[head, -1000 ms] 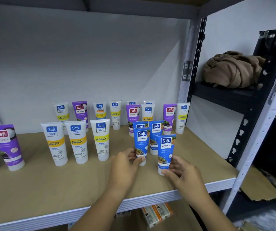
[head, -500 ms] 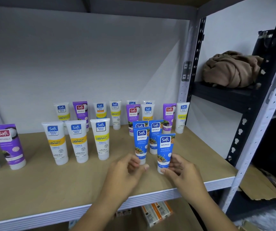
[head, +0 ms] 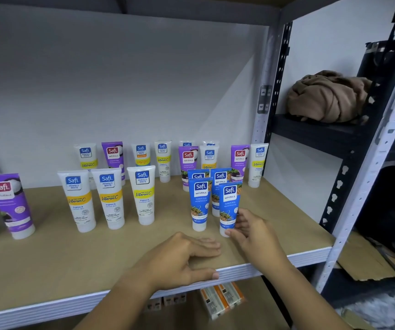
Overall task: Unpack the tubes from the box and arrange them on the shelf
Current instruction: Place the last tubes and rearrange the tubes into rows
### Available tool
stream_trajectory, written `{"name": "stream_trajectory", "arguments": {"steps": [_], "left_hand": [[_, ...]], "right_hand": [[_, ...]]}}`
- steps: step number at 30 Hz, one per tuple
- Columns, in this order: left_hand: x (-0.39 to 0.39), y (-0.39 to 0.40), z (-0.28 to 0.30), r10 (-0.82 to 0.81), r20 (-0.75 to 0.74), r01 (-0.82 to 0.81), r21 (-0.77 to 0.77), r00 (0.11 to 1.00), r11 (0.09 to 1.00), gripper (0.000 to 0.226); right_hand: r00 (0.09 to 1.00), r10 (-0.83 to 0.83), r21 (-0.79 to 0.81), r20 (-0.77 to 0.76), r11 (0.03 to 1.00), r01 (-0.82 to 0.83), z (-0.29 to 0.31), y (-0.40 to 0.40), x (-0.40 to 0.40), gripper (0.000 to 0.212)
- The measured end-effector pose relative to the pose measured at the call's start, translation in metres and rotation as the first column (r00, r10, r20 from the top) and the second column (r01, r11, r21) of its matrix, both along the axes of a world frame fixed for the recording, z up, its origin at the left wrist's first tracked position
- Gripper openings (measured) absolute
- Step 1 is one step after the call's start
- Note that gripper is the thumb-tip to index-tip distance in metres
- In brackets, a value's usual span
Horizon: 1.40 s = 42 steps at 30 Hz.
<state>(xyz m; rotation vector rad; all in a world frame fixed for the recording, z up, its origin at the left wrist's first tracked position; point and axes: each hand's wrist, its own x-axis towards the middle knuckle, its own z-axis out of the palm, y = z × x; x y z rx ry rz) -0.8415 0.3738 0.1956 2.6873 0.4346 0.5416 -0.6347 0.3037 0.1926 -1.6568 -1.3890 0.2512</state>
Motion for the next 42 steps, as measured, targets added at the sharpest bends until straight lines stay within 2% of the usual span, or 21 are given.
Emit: {"name": "stream_trajectory", "arguments": {"steps": [13,42], "left_hand": [[0.000,-0.001,-0.002,0.015,0.015,-0.014,-0.053,1.000,0.998,0.059],[0.001,0.001,-0.004,0.018,0.040,-0.014,-0.103,0.999,0.995,0.058]], "right_hand": [[0.998,-0.063,-0.023,0.009,0.998,0.063,0.006,0.016,-0.009,0.040],[0.993,-0.114,-0.010,-0.025,0.993,0.114,0.007,0.021,-0.013,0.050]]}}
